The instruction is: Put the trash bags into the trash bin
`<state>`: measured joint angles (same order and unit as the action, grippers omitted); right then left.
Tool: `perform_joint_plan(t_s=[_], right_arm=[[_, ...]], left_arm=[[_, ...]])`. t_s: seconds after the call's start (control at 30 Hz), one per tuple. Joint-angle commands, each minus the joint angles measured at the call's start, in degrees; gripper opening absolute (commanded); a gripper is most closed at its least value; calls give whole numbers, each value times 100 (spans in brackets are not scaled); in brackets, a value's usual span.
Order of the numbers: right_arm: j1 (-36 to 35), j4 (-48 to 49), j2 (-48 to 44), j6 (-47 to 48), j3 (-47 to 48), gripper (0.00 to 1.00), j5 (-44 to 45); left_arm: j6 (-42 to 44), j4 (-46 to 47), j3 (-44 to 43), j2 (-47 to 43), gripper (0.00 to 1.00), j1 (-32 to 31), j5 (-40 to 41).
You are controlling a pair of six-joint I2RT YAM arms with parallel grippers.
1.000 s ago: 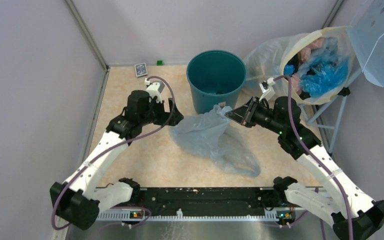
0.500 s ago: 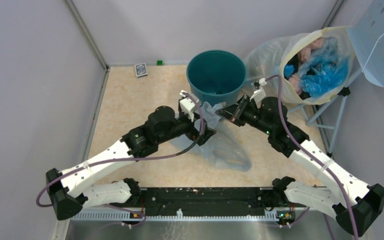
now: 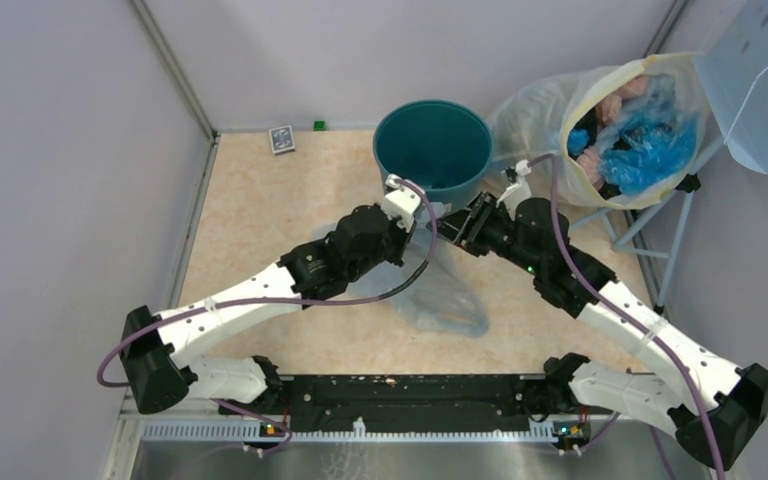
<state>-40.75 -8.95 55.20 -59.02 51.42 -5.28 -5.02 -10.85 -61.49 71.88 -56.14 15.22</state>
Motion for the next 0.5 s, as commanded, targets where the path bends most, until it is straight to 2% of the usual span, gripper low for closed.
perform_joint_plan(t_s=[0.0,0.13,0.27,0.4,0.47], right_arm=[[-45,-146,-623,1010,-142,40,968],[-46,367,-1354,1983,-1127,51,1054],[-47,1392,-2008,3229,-2195,62,-156],[-46,1329,-2062,3802,-2585,67,-176],[-46,1437,-1947,4078,-2678,77,-406]], left_arm=[[-241,-127,-216,-358,0,-2,-59],[-518,-470,-214,-759,0,7,-445],[-634,-601,-207,-1159,0,17,-768],[-639,-577,-99,-1541,0,13,-1101],[-687,-581,-42,-1659,0,15,-1155]])
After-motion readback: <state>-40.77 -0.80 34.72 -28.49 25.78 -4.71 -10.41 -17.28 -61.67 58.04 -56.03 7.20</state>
